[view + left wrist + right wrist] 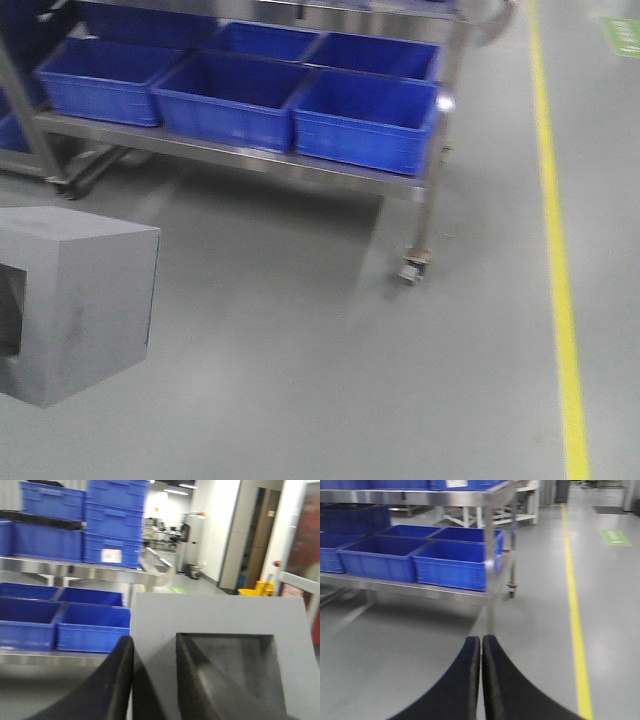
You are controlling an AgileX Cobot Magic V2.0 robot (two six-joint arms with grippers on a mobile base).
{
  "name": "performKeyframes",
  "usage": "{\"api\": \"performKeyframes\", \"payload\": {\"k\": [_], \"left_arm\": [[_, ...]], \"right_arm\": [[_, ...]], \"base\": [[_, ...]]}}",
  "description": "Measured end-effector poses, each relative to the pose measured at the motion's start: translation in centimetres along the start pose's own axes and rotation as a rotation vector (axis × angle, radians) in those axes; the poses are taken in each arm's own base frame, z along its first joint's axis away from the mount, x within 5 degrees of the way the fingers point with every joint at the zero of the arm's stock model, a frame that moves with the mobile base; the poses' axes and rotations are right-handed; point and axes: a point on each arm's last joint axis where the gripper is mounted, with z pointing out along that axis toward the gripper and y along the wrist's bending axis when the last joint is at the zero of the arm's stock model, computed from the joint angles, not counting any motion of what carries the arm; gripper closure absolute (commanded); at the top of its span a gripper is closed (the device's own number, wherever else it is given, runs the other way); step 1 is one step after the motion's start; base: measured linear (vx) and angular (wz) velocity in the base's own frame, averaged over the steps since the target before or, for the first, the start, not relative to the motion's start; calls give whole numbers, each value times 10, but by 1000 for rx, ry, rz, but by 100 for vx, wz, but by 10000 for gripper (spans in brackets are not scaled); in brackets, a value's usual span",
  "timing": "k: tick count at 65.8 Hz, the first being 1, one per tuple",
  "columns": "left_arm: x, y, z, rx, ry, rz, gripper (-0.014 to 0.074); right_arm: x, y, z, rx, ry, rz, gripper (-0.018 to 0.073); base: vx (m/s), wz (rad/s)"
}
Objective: Sort gray base to blue bin
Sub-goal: 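Drive away from the table carrying the block in the left gripper, then drive down the aisle between shelves of blue bins holding the block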
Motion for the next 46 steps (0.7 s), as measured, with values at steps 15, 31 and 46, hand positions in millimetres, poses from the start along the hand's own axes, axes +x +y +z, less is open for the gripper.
{"api": "performKeyframes", "payload": {"k": [15, 31, 46], "left_arm": [[0, 0, 0, 0, 0, 0, 603], [0, 0, 0, 0, 0, 0, 603], [0, 0, 0, 0, 0, 0, 603]], "right_arm": [[0, 0, 0, 0, 0, 0, 564], [0, 0, 0, 0, 0, 0, 564], [0, 0, 0, 0, 0, 0, 564]], "base": [[24, 71], [21, 72], [24, 61]]}}
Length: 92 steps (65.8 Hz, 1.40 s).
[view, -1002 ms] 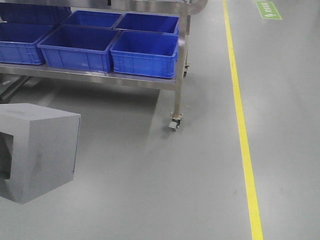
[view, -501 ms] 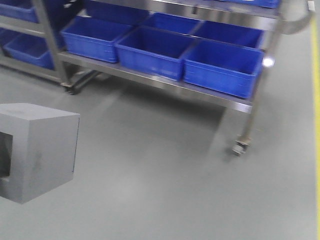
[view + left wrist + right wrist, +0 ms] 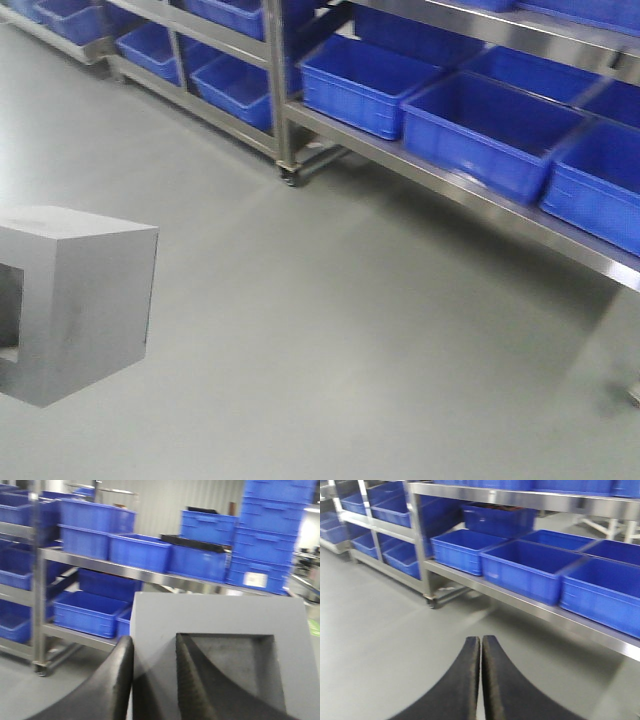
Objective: Sort gray base to blue bin
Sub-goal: 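Drive down the aisle between shelves of blue bins holding the block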
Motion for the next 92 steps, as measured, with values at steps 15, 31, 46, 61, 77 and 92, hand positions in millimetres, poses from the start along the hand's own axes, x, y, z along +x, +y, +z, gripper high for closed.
{"api": "performKeyframes", "payload": {"k": [15, 31, 46, 61, 77, 92], "left_arm": [[0, 0, 0, 0, -1, 0, 603], [0, 0, 0, 0, -1, 0, 603], [0, 0, 0, 0, -1, 0, 603], [0, 0, 0, 0, -1, 0, 603], [0, 0, 0, 0, -1, 0, 603], [0, 0, 0, 0, -1, 0, 603]], "right_arm": [[0, 0, 0, 0, 0, 0, 564], [0, 0, 0, 0, 0, 0, 564], [0, 0, 0, 0, 0, 0, 564], [0, 0, 0, 0, 0, 0, 564], [0, 0, 0, 0, 0, 0, 564], [0, 0, 0, 0, 0, 0, 564]], "base": [[32, 36], [38, 16], [39, 12], [39, 26], [41, 45], [41, 49]]}}
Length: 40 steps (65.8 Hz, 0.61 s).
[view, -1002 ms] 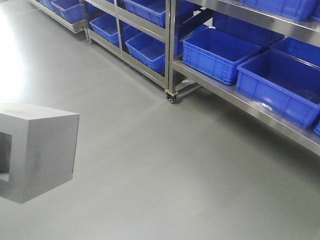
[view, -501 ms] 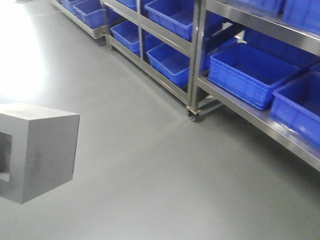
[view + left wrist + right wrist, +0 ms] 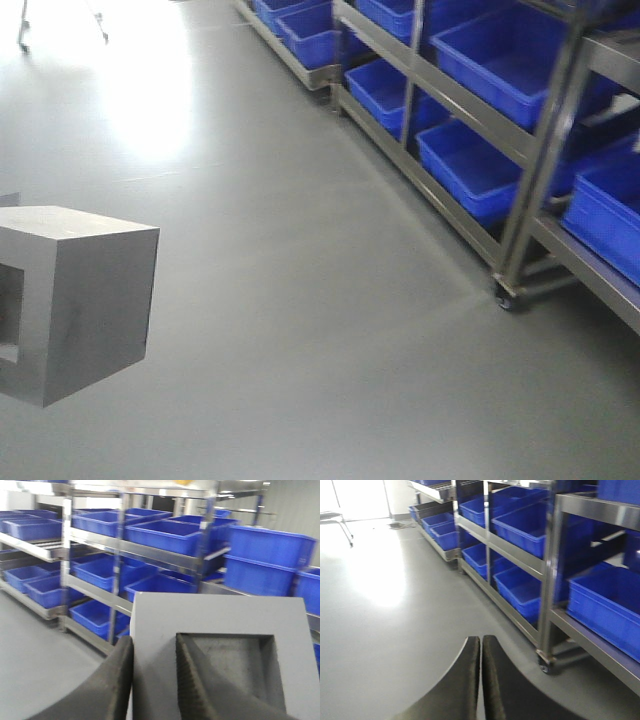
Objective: Sort gray base to blue bin
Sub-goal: 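Drive down the aisle between shelves of blue bins holding the block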
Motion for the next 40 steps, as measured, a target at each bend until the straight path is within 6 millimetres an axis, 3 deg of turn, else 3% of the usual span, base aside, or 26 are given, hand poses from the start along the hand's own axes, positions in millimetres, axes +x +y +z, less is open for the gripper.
{"api": "performKeyframes", "payload": {"k": [19, 40], "left_arm": [[0, 0, 0, 0, 0, 0, 603], [0, 0, 0, 0, 0, 0, 603]], "right_arm": [[0, 0, 0, 0, 0, 0, 564], [0, 0, 0, 0, 0, 0, 564]], "base": [[40, 38], [41, 17]]}}
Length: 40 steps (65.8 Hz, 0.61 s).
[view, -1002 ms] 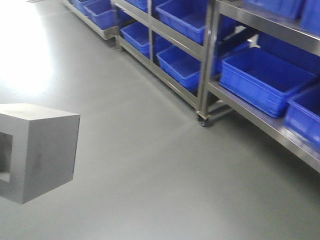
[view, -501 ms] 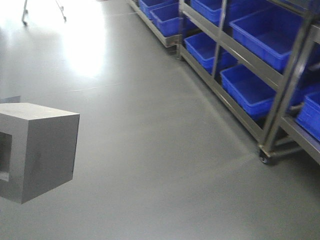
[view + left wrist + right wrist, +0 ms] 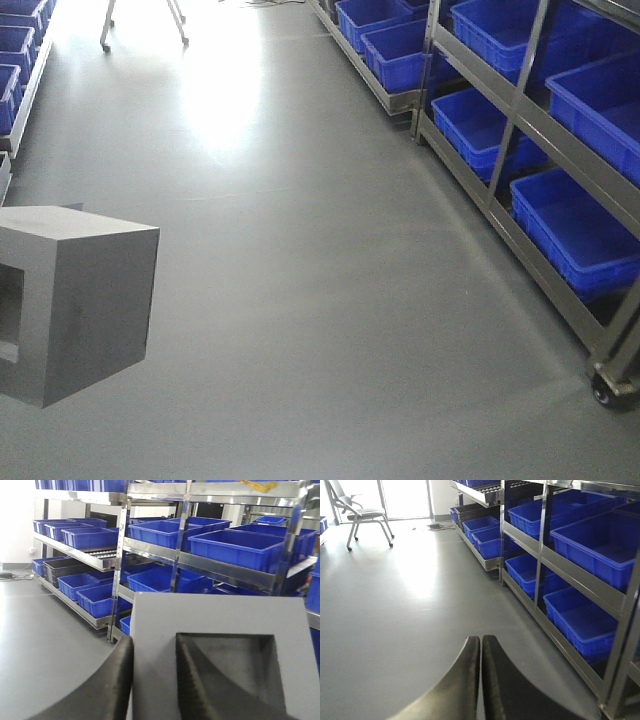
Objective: Sort gray base to blue bin
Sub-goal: 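Drive down the aisle between shelves of blue bins holding the block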
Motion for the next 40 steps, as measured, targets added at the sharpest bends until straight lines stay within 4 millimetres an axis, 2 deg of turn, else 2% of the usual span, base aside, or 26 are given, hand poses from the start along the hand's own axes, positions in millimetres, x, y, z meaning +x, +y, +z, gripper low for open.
{"api": "performKeyframes", "payload": {"k": [40], "left_arm": [[0, 0, 0, 0, 0, 0, 603]], "right_arm": [[0, 0, 0, 0, 0, 0, 564]], "base": [[43, 16]]}}
